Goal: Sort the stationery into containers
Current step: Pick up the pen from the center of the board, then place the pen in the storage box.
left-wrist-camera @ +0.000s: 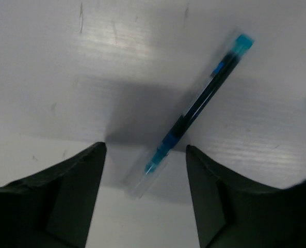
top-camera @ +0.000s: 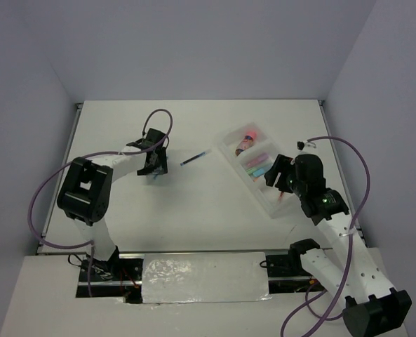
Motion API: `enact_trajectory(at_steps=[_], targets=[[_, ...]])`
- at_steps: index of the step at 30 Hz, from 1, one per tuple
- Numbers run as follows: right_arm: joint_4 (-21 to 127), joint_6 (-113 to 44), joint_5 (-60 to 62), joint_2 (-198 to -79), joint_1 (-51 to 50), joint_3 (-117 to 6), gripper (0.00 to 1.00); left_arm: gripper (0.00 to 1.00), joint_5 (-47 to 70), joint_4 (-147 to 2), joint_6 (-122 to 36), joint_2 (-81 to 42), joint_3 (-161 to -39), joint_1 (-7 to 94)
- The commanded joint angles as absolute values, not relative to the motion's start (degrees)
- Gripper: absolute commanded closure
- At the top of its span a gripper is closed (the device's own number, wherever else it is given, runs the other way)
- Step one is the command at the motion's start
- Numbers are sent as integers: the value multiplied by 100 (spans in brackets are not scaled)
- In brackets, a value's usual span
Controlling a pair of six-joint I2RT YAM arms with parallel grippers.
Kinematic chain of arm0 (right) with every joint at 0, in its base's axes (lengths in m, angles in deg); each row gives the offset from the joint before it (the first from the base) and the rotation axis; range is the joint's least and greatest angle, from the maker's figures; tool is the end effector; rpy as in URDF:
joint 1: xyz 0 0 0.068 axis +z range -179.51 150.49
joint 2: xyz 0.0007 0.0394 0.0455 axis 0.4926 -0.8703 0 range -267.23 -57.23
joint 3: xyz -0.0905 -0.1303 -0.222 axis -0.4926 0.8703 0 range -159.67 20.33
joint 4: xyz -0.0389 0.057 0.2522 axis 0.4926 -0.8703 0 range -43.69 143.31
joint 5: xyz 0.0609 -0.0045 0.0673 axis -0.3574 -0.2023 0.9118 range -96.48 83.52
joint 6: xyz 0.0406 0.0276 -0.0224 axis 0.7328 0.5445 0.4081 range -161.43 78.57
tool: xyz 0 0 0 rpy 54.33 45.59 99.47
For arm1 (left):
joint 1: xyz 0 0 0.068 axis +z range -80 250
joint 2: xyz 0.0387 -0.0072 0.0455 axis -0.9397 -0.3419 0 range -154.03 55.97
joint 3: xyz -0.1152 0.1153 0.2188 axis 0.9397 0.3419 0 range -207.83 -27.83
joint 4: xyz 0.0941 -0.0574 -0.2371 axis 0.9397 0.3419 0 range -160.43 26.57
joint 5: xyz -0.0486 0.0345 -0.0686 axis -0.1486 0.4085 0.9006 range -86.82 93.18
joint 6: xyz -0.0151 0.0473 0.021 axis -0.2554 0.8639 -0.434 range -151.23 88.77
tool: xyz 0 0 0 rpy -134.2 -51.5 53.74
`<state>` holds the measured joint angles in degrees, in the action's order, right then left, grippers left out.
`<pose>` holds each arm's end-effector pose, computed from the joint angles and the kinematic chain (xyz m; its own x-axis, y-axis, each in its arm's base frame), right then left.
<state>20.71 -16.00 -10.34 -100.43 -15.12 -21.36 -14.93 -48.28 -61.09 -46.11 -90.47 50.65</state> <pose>0.1602 0.0386 0.2863 -0.5739 0.2950 -0.7639 0.0580 0.9452 0.3214 0.3375 -0.1068 0.1675 -0.8071 -0.2181 -0.5486 -0.2610 0.9653 0.0002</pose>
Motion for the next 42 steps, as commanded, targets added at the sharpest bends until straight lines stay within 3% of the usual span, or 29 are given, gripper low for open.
enact_trajectory(at_steps=[1,2,3,5,7,8,9,10,16,19,23,31,37,42], targets=[[2000,-1743,-772,-9880,-1457,-2423,28,28,-1282,-5206,-5803,-4922,-9357,5076],[1991,-1743,-763,-9871,-1448,-2423,28,35,-1299,-5119,-5821,-4984,-9427,5076],[1965,-1743,-754,-9863,-1457,-2432,28,47,-1300,-5092,-5830,-5037,-9445,5076],[1956,-1778,-780,-9819,-1448,-2440,28,53,-1352,-5083,-5873,-5099,-9358,5076],[1851,-1813,-963,-9836,-1448,-2511,28,68,-1422,-5048,-5891,-5143,-9244,5076],[1816,-1831,-999,-9836,-1448,-2537,28,76,-1414,-4978,-5943,-5152,-9209,5084],[1763,-1848,-991,-9836,-1448,-2589,28,94,-1379,-4934,-5970,-5082,-9078,5084],[1745,-1866,-974,-9810,-1448,-2625,28,100,-1300,-4933,-6057,-5012,-8989,5084],[1587,-1849,-877,-9547,-1448,-2818,27,100,-1062,-4960,-6593,-3450,-8304,4962],[1604,-1857,-903,-9406,-1448,-2827,27,100,-1089,-5326,-6883,-2412,-8189,4287],[1342,-1647,-1656,-9318,-1457,-2888,27,100,-810,-6320,-7007,-1944,-8355,2775],[507,-1207,-2748,-8395,-1466,-3713,27,100,36,-7701,-6419,-3776,-10032,1447],[173,-1356,-2723,-8272,-1457,-4083,26,100,247,-7868,-6541,-5570,-11930,1235],[128,-1514,-2661,-8184,-1466,-4154,26,100,405,-8150,-6665,-6478,-12679,1121]])
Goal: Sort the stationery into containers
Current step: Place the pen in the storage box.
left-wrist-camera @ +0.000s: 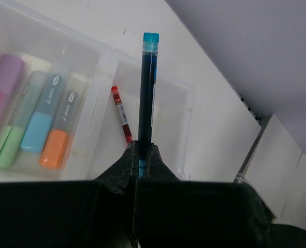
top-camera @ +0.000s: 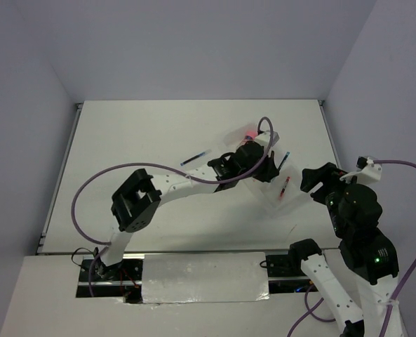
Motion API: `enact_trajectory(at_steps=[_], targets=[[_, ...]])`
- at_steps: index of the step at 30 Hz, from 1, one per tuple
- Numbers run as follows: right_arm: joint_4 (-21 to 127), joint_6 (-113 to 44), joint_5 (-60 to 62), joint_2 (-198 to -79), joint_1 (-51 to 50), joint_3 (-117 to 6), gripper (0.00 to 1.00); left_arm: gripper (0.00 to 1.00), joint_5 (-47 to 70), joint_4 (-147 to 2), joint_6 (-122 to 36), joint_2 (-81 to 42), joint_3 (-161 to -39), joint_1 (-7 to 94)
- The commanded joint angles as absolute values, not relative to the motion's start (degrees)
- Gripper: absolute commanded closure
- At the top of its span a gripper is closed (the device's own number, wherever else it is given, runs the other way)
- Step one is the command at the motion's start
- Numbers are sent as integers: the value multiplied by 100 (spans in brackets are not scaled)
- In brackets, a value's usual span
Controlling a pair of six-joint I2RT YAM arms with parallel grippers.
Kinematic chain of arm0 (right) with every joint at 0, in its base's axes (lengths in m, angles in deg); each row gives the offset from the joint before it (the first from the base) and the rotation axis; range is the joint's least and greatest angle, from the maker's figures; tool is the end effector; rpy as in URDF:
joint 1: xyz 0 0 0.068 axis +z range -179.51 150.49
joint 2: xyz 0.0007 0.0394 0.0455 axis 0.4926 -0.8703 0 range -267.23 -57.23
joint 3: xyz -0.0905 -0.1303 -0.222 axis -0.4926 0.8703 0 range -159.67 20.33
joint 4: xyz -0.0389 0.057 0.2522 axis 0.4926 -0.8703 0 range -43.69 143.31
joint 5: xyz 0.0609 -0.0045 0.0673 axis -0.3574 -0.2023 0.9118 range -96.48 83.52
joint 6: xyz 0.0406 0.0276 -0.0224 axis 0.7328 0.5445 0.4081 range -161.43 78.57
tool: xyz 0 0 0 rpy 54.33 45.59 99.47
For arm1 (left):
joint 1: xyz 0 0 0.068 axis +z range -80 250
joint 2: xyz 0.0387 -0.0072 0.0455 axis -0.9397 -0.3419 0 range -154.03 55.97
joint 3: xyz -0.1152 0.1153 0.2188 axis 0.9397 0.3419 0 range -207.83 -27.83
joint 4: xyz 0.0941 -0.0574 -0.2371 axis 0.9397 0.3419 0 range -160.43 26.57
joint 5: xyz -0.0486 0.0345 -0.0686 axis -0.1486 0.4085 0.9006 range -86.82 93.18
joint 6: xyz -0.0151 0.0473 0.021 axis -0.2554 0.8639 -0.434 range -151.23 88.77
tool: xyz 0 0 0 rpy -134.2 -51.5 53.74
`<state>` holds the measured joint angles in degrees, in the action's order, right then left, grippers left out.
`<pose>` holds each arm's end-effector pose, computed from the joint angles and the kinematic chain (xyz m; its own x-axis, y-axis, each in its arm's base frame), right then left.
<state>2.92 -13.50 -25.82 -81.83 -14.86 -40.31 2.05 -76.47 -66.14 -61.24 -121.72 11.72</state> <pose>0.0485 0.0005 0.3894 -0.1783 0.4101 -0.8944 0.1757 0.9077 0.3812 0.2603 -0.4200 0.2738 -0.6093 -0.1026 -0.7863 0.6000 0.5887 -0.5417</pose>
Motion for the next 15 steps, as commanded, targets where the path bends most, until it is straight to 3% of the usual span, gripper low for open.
enact_trajectory(at_steps=[1,4,6,8,12,15], targets=[[110,-1549,-2722,-8184,-1457,-4154,26,100,353,-8107,-6647,-6731,-12819,1086],[58,-1655,-2766,-8201,-1466,-4137,26,99,205,-8053,-6673,-7049,-13163,1068],[84,-1734,-2740,-8184,-1466,-4111,26,85,124,-8115,-6673,-7138,-13207,1068],[84,-1761,-2731,-8166,-1457,-4102,26,81,133,-8167,-6656,-7226,-13225,1068],[101,-1761,-2652,-8131,-1466,-4110,26,60,247,-8264,-6708,-7270,-13102,1059],[128,-1743,-2608,-8140,-1466,-4137,26,55,353,-8466,-6682,-7086,-12830,1042]])
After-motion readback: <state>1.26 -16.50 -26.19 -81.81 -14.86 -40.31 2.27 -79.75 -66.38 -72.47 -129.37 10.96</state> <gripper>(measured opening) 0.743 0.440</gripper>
